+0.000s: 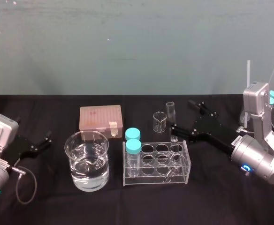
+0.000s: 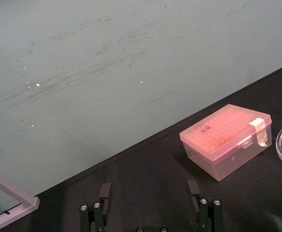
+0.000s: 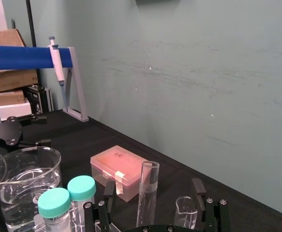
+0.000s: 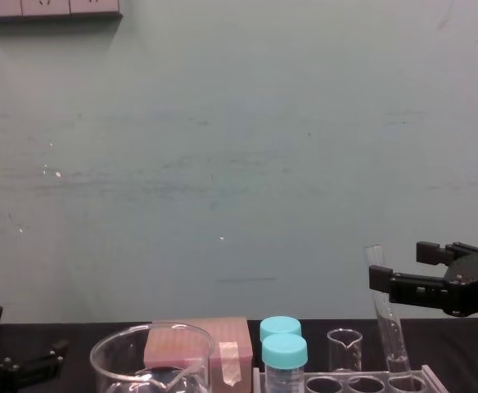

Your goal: Hold the test tube with one hand and immerse one end into the beaker, then return it to the test tube rack.

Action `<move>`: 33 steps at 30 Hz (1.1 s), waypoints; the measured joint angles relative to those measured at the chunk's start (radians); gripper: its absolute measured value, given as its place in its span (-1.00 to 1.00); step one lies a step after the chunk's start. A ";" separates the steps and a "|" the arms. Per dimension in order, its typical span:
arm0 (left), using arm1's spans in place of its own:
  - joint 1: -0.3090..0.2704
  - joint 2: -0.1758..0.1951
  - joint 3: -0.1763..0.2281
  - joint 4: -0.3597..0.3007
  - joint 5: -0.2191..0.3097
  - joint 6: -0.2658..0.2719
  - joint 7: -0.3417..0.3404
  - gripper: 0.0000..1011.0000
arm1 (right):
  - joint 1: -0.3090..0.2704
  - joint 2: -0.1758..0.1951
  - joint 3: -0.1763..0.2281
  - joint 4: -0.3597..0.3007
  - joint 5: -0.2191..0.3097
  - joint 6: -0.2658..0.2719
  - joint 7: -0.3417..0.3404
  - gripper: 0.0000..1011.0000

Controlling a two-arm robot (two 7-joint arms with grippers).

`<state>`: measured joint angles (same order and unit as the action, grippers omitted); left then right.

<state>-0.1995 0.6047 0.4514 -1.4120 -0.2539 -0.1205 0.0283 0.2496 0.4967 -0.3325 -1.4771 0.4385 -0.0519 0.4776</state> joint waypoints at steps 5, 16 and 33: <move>0.000 0.000 0.000 0.000 0.000 0.000 0.000 0.98 | 0.015 -0.011 -0.001 0.019 -0.009 0.007 0.006 0.98; 0.000 0.000 0.000 0.000 0.000 0.000 0.000 0.98 | 0.048 -0.035 -0.016 0.056 -0.027 0.018 0.014 0.98; 0.000 0.000 0.000 0.000 0.000 0.000 0.000 0.98 | 0.082 -0.061 -0.032 0.105 -0.038 0.038 0.017 0.98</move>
<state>-0.1995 0.6047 0.4514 -1.4120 -0.2539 -0.1205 0.0283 0.3320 0.4361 -0.3647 -1.3718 0.4004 -0.0135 0.4941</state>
